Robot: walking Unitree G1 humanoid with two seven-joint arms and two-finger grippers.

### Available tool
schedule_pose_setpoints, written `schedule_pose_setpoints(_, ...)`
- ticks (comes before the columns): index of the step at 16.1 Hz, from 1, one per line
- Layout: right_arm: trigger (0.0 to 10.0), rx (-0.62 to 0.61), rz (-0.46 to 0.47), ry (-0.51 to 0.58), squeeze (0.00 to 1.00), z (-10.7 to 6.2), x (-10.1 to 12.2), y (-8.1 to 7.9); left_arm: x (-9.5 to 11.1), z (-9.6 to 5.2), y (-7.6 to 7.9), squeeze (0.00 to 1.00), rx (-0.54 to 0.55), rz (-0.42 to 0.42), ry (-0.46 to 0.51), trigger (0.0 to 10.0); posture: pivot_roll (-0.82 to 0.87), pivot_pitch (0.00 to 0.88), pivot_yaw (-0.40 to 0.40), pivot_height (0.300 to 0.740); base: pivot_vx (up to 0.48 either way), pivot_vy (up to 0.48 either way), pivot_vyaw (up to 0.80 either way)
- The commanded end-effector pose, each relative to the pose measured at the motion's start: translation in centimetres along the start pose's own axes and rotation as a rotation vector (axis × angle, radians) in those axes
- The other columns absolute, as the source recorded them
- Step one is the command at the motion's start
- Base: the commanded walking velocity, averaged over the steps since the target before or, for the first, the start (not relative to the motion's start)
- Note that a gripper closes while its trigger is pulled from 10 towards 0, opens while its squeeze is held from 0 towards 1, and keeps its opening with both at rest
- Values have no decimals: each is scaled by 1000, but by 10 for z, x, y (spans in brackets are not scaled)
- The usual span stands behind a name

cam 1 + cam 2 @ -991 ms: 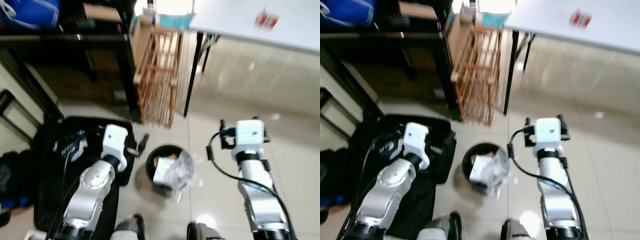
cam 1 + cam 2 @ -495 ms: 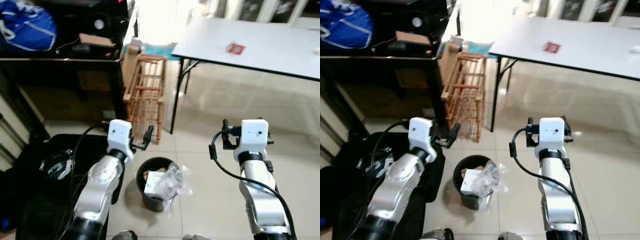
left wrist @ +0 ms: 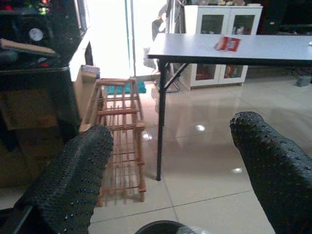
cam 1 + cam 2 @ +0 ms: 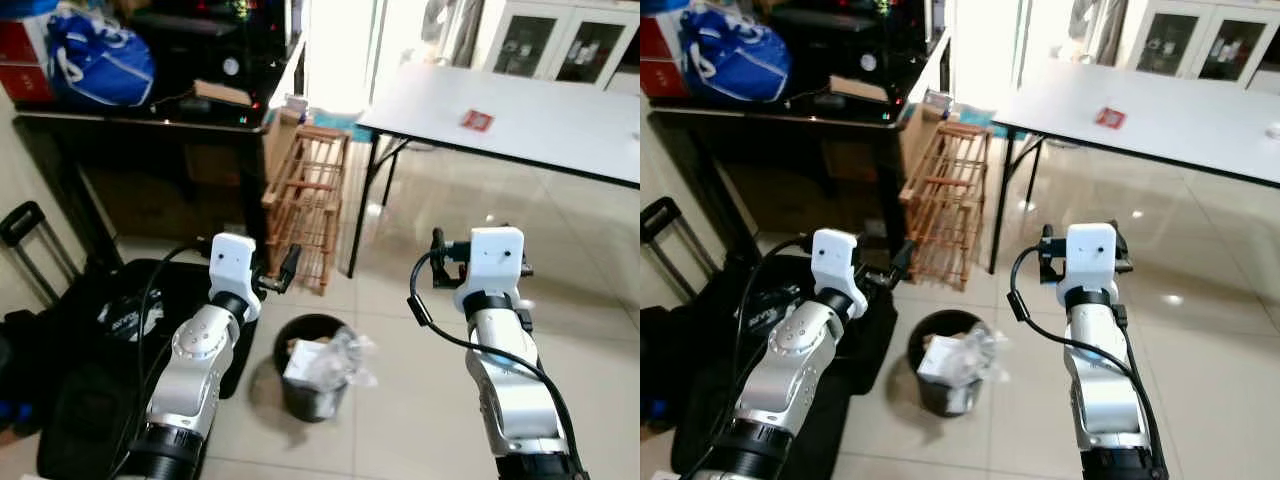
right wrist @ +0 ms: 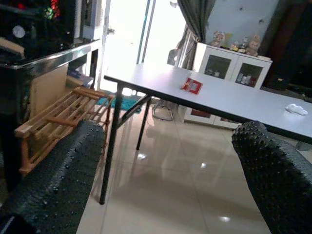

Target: Picking trash to rubbish bin

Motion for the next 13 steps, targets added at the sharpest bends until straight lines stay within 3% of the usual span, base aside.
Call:
schedule_pose_setpoints(1, 10000, -25, 4, -13, 0, 2, -1, 7, 4, 5, 10, 0, -32, -7, 12, 10000, -33, 27, 21, 740, 0, -469, 0)
schedule_pose_setpoints(13, 10000, -31, -6, -4, 0, 3, 3, 8, 0, 10, 19, 0, -58, -19, 5, 10000, -63, 48, 25, 740, 0, -461, 0)
Point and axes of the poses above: a point about 5 cm out from each wrist's last joint towards the gripper, its own z axis pointing out of the wrist towards the gripper, its own x axis along the axis of the wrist's last joint, y = z × x, the point moved 3 cm from there along z, pointing out of the wrist towards the gripper, and after that the axes turned 8 degrees about z, right-handed, at the moved point
